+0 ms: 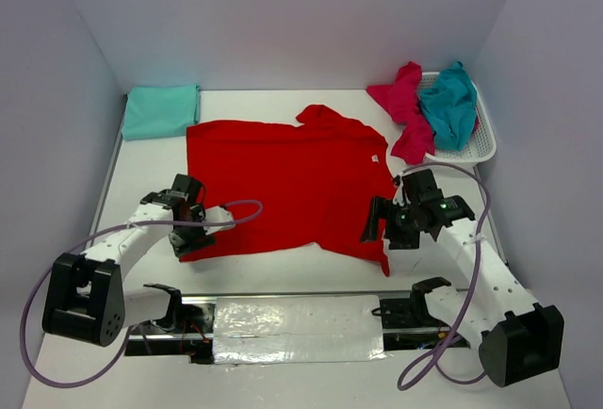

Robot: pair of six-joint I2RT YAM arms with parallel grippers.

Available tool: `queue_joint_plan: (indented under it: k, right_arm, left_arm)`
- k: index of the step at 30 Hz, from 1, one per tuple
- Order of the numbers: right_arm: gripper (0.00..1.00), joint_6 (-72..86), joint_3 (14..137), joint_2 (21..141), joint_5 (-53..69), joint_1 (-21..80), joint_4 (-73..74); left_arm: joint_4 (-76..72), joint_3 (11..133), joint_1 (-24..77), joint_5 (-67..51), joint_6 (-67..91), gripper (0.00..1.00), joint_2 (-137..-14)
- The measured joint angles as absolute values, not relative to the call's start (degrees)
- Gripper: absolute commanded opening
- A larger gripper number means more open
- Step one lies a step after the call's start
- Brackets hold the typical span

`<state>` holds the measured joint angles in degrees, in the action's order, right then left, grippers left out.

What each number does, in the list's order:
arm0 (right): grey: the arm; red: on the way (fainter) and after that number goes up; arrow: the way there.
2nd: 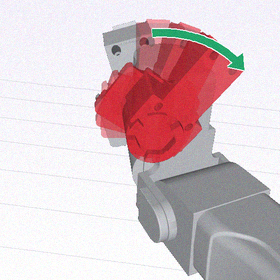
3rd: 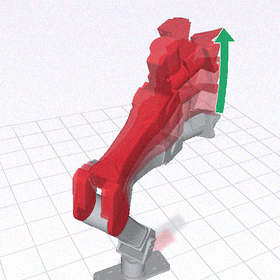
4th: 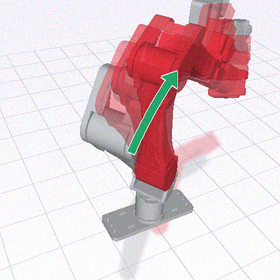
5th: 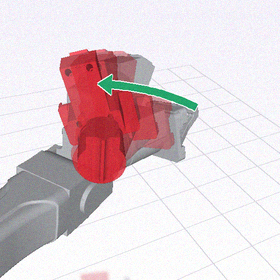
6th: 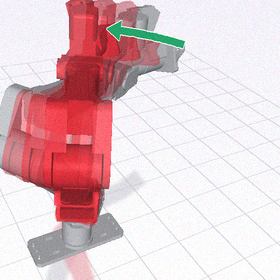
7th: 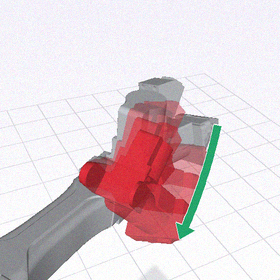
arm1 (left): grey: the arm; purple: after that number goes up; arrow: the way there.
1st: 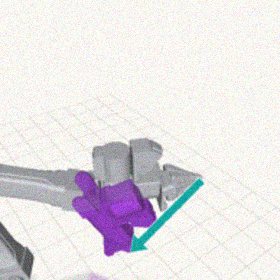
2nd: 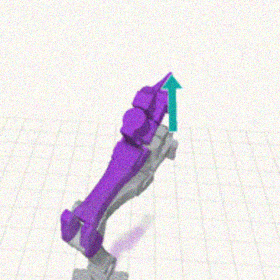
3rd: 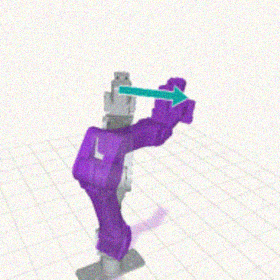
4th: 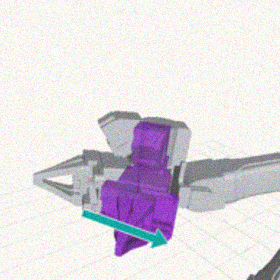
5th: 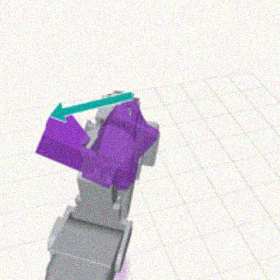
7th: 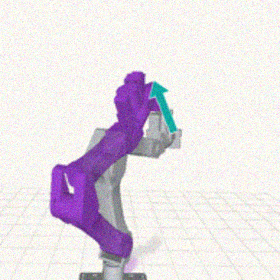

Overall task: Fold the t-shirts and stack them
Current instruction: Grap the side of the flattened tshirt closest away from the robot with both arms

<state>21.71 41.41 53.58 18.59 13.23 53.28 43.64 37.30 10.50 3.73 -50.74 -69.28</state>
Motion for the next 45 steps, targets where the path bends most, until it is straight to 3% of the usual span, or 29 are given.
queue_joint_plan:
  k: [9, 11, 12, 14, 15, 17, 20, 22, 23, 29, 35, 40, 45]
  right_arm:
    - [0.92, 25.3, 40.9, 63.7, 10.5, 19.3, 54.4]
    - [0.92, 26.0, 40.4, 65.8, 9.1, 20.9, 54.6]
    - [0.88, 26.4, 40.3, 66.8, 8.3, 21.6, 54.8]
    - [0.79, 27.0, 40.1, 68.4, 6.9, 22.4, 54.7]
    - [0.63, 27.3, 40.1, 69.0, 6.4, 22.6, 54.5]
    - [0.40, 27.7, 39.7, 69.8, 5.9, 22.7, 53.7]
    - [0.30, 28.5, 39.4, 71.8, 5.6, 22.7, 52.5]
    - [0.06, 28.7, 39.3, 73.2, 5.4, 22.7, 51.6]
    - [0.00, 28.6, 39.3, 73.5, 5.4, 22.7, 51.2]
    - [0.00, 29.0, 39.2, 71.2, 7.7, 22.7, 50.6]
    - [0.00, 30.7, 39.5, 52.5, 16.0, 22.7, 56.1]
    - [0.00, 33.2, 39.7, 41.6, 23.7, 22.7, 63.0]
    - [0.00, 33.3, 44.0, 41.1, 28.2, 22.7, 67.9]
  left_arm:
    - [34.4, 33.7, 11.3, 6.0, -50.7, 0.69, -70.7]
    - [34.2, 33.6, 11.4, 6.1, -50.5, 0.65, -70.5]
    - [34.2, 33.6, 11.4, 5.9, -50.3, 0.56, -70.5]
    - [34.2, 33.6, 11.4, 5.4, -49.0, 0.41, -70.6]
    - [34.1, 33.6, 11.4, 5.1, -48.8, 0.25, -70.8]
    - [33.7, 33.5, 11.5, 4.4, -48.2, 0.04, -71.1]
    - [33.4, 33.4, 11.5, 4.2, -47.6, 0.00, -71.2]
    - [33.4, 33.4, 11.5, 4.1, -47.4, 0.00, -71.2]
    - [33.4, 33.4, 11.5, 4.2, -47.2, 0.00, -71.1]
    - [35.6, 33.7, 11.2, 5.1, -46.2, 0.00, -67.5]
    - [44.8, 37.4, 10.0, 6.2, -48.6, 0.00, -54.2]
    - [54.0, 42.2, 9.8, 5.3, -49.8, 0.00, -50.4]
    - [60.4, 47.2, 9.0, 4.6, -52.6, 0.00, -51.4]
